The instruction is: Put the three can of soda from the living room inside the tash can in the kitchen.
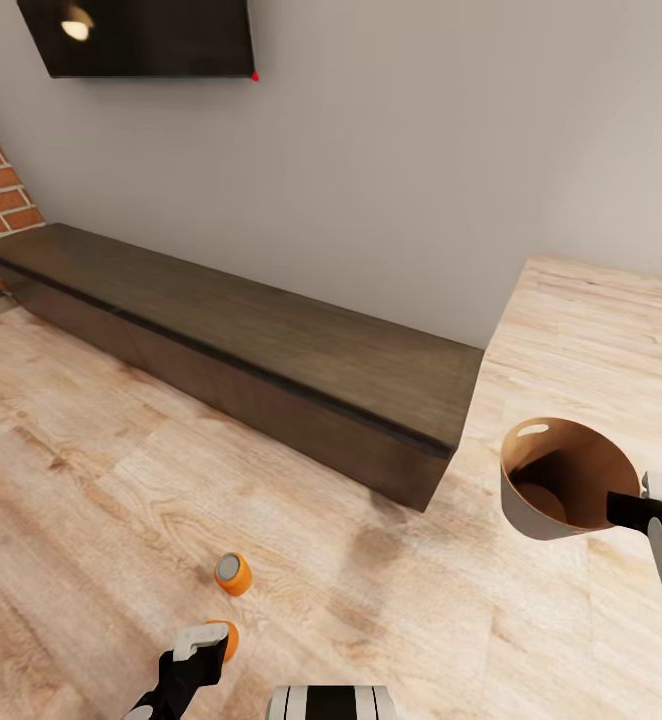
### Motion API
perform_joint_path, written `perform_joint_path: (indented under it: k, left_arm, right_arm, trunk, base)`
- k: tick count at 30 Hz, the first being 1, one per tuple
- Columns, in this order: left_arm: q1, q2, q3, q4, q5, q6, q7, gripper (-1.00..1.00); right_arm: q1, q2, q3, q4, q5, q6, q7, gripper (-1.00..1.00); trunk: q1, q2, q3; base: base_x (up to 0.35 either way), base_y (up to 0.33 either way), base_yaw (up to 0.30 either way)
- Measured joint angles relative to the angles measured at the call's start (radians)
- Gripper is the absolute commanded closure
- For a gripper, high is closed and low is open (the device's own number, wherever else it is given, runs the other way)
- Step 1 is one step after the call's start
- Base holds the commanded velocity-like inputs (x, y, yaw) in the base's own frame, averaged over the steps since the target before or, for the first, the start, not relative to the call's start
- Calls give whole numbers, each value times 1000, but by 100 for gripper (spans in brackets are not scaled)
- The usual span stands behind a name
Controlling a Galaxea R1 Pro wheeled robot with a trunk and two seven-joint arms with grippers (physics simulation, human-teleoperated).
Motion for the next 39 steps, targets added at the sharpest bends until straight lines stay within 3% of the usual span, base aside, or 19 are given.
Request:
perform_joint_path:
  k: [39]
  left_arm:
    - [0, 0, 0, -2, 0, 0, 0, 100]
  right_arm:
    - [0, 1, 1, 0, 1, 0, 0, 100]
  trunk:
    - [-143, 259, 166]
  base:
    - [0, 0, 0]
